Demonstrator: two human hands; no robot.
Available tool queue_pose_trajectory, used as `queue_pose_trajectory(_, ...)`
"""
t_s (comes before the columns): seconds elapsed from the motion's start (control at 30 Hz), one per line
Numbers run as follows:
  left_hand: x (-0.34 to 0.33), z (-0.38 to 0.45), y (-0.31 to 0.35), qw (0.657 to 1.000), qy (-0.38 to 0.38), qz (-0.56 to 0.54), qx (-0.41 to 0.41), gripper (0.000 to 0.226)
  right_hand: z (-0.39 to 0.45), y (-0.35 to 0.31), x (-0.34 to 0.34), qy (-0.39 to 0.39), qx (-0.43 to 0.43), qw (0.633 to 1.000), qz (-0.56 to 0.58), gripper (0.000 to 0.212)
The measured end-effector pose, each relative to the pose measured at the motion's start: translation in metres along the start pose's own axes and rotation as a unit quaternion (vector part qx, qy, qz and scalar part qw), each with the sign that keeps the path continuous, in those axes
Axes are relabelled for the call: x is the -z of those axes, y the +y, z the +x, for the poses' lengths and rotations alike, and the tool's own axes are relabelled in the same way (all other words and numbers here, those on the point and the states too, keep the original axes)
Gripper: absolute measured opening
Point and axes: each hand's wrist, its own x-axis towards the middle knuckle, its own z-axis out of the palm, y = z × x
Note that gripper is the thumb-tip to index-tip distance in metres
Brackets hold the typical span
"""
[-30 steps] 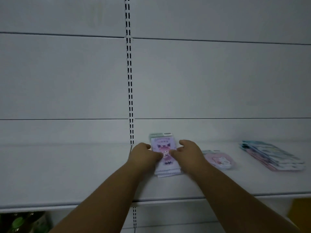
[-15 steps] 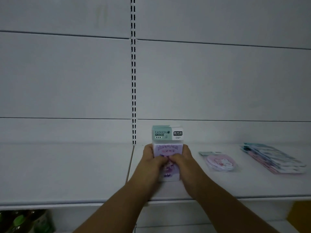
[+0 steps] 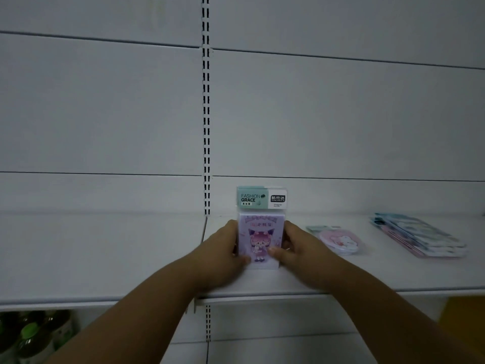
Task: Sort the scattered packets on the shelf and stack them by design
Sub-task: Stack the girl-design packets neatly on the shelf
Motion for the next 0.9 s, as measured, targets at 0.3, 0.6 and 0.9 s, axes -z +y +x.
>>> queue_pose_trajectory(0.3,0.0,-0.004,-0.003,0.997,0.049,0.064,0.011,0.042,0.002,0.011,0.0,0.024,0.01,1.0,-0.002,0.034)
queue_pose_trajectory(0.6,0.014,0.025,0.011,0.987,0.025,-0.011,0.161,0.014,0.042,0.001,0.015,0.0,-0.138,0.987,0.078,0.034)
queue_pose_trajectory(0.9,0.007,0.046,-0.004,0.975,0.017,0.098,0.201,0.038,0.063,0.012,0.006,0.018,-0.189,0.981,-0.037,0.041)
